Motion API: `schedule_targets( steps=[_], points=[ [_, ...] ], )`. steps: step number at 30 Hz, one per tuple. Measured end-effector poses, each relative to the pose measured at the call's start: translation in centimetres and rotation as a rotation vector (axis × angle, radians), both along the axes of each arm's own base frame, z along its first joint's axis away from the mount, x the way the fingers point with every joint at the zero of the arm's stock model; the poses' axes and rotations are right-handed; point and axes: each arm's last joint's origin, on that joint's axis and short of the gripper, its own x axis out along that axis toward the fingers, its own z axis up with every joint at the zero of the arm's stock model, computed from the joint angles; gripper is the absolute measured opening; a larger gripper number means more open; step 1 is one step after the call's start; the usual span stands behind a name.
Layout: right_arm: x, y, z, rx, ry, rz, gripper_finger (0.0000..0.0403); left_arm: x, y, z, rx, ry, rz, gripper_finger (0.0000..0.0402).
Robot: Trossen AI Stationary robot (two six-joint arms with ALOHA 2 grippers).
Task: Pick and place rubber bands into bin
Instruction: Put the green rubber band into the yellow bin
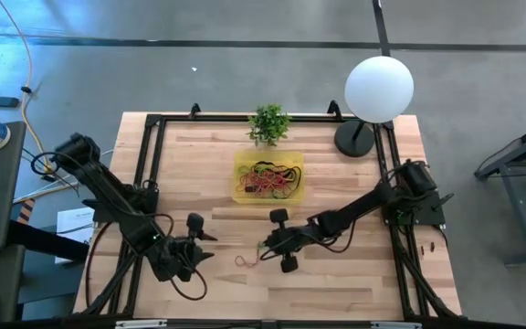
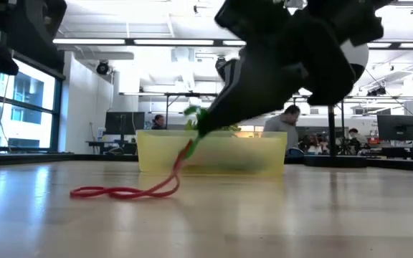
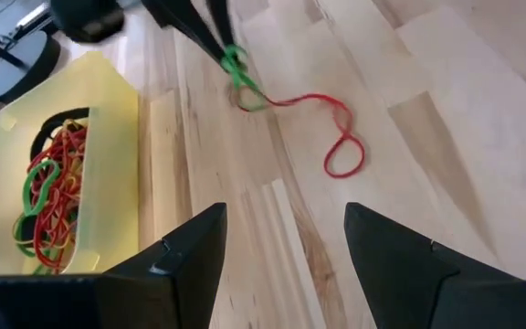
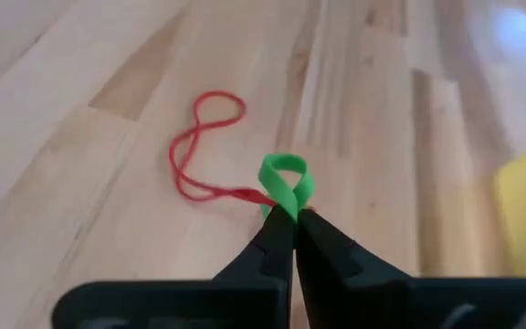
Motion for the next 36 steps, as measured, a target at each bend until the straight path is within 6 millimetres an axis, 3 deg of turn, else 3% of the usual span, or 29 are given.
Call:
schedule_targets(
  steps=[10, 19, 25, 36],
  points=[
    [-1.2, -1.0, 3.3, -0.094, -0.017, -0.053, 0.0002, 0.8, -0.7, -1.5, 0.01, 0.007, 0.011, 0.0211],
    [-2.8, -3.0, 7.6, -0.22, -0.079, -0.151, 0.0002, 1.3, -1.1, -2.2, 0.034, -0.014, 0.02, 0.0211],
    [-2.7, -6.5, 8.7, -0.25, -0.06, -0.238, 0.0001, 1.4, -1.0, -2.2, 0.057, -0.039, 0.039, 0.0211],
    [-2.4, -15.7, 6.0, -0.153, 0.108, -0.434, 0.0002, 1.6, -1.2, -1.9, 0.07, -0.074, 0.028, 0.0211]
  ],
)
